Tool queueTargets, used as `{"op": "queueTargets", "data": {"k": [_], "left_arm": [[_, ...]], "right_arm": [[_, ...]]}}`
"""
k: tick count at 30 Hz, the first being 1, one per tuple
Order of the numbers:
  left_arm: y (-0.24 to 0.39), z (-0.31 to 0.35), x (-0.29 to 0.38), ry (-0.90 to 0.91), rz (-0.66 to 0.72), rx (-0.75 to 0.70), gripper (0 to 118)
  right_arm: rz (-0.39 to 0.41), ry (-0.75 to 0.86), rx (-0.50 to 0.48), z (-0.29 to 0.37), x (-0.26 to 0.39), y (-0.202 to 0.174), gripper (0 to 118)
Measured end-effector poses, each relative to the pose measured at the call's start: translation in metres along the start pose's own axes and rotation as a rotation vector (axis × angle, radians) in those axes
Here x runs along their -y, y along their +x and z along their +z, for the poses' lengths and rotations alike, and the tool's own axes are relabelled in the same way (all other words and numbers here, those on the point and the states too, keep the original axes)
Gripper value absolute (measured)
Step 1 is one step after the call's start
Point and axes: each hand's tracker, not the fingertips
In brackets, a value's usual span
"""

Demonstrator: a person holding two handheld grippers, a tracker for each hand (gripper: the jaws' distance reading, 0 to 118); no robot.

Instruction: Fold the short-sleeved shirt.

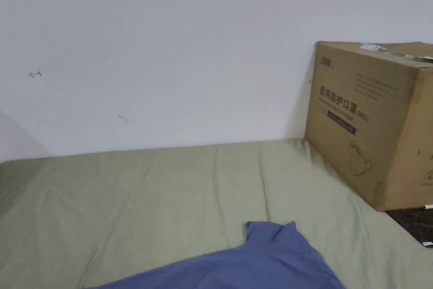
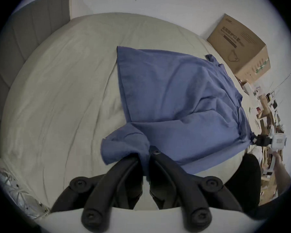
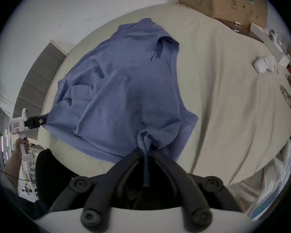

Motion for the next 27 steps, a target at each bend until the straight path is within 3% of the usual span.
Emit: {"op": "queueTargets", "data": {"k": [10, 11, 12, 13, 14, 15, 20, 25, 27], "left_arm": [[-0.004, 0.021, 0.026, 0.027, 0.115, 0.028, 9], [-0.002, 0.023, 0.026, 0.033, 0.122, 0.022, 19], [-0.001, 0.025, 0.027, 0.039, 0.119, 0.008, 34], [0.003, 0.028, 0.028, 0.049, 0.104, -0.015, 58], [0.007, 0.032, 0.028, 0.058, 0.087, -0.025, 91], [0.009, 0.036, 0.027, 0.066, 0.071, -0.033, 104], [0.034, 0.079, 0.015, 0.217, 0.044, 0.011, 104], [0.068, 0.119, 0.0, 0.428, 0.053, -0.068, 104], [0.078, 0.127, -0.004, 0.48, 0.067, -0.065, 103]], "right_arm": [[-0.014, 0.043, 0.086, 0.006, 0.009, -0.021, 7], [-0.032, 0.056, 0.097, 0.006, 0.008, -0.025, 20], [-0.051, 0.07, 0.098, 0.008, 0.007, -0.027, 48], [-0.067, 0.08, 0.102, 0.011, 0.006, -0.03, 82], [-0.077, 0.074, 0.11, 0.013, 0.004, -0.031, 99], [-0.084, 0.079, 0.113, 0.018, 0.003, -0.034, 98], [0.022, 0.271, 0.134, 0.063, -0.014, -0.075, 98], [0.076, 0.555, 0.123, 0.094, -0.026, -0.125, 98], [0.1, 0.6, 0.095, 0.098, -0.033, -0.143, 98]]}}
